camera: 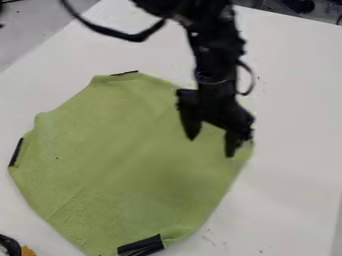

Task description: Fold cloth from right to left

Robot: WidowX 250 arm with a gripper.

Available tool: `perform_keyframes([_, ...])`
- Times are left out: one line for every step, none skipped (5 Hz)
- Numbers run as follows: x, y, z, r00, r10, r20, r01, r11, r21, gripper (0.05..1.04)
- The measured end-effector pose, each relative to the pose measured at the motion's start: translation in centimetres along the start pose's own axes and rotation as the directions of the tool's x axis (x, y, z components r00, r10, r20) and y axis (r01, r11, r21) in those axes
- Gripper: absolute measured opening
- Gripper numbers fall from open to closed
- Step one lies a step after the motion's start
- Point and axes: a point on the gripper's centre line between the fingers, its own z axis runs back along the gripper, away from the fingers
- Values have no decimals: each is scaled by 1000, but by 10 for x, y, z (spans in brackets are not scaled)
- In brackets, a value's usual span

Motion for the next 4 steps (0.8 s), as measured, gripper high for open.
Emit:
perform_keyframes([35,-9,-6,998,-61,11,62,998,-16,1001])
perform_keyframes([57,-13,-14,992,-126,-13,125,991,-46,1001])
perform_keyframes([82,-8,-22,985,-170,5,170,983,-65,1001])
perform_keyframes([94,-1,-35,984,-179,-2,178,979,-99,1001])
